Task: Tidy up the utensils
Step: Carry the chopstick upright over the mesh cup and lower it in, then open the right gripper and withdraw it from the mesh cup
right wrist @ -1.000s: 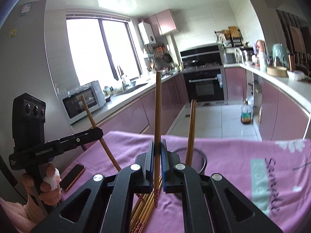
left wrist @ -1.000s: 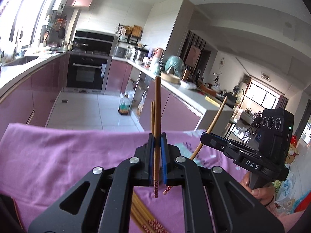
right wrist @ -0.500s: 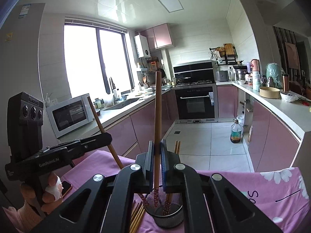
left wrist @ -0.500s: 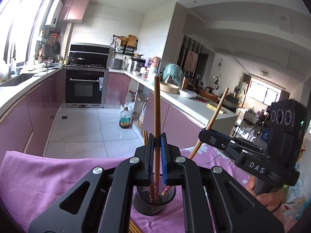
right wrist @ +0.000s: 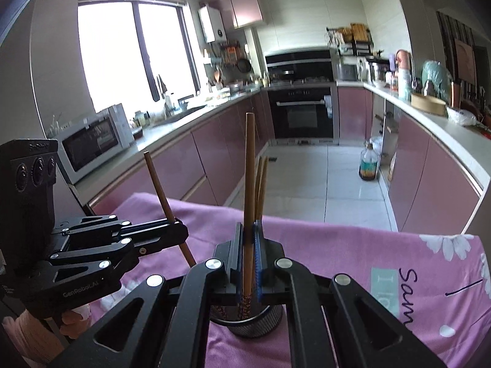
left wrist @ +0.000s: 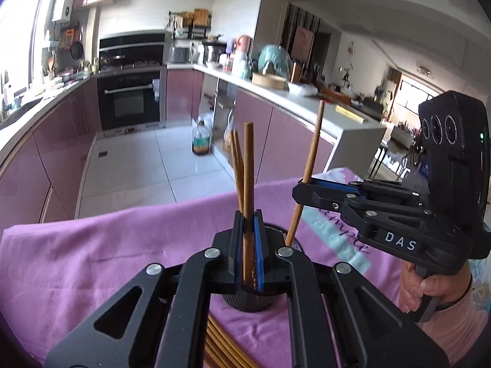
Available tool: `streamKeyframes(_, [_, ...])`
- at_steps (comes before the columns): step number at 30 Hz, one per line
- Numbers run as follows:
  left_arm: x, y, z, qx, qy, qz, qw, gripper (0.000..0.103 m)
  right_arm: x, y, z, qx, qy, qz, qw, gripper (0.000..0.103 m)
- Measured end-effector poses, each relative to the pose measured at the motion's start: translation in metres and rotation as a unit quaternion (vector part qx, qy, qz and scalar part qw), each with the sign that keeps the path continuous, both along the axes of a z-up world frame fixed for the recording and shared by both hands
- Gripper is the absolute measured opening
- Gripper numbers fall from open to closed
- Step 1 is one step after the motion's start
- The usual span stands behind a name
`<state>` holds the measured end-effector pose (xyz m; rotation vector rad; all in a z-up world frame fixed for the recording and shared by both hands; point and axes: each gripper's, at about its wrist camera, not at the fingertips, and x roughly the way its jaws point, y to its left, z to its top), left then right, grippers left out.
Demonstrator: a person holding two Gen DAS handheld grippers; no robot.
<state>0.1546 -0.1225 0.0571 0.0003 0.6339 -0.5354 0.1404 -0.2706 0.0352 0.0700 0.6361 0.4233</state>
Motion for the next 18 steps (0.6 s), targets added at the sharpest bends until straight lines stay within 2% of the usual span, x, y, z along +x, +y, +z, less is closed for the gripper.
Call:
streamKeyframes(6, [0.023,0.006,-0.007,-0.006,0.019,0.003,0.9998,0.008,0.010,0.010,-0.015,-0.020,0.030,-0.004,0.999,0.006])
streamKeyframes(14, [0.045,0.002,-0.020,0.006,0.031,0.015,0.9994,0.008,0.010,0.012,-0.020,-0.019,0.025,-0.019,0.999,0.007])
streamKeyframes(18, [0.043,0.002,-0.023,0.006,0.026,0.020,0.9994,0.008,0.008,0.012,-0.020,-0.015,0.021,-0.020,0.999,0.008])
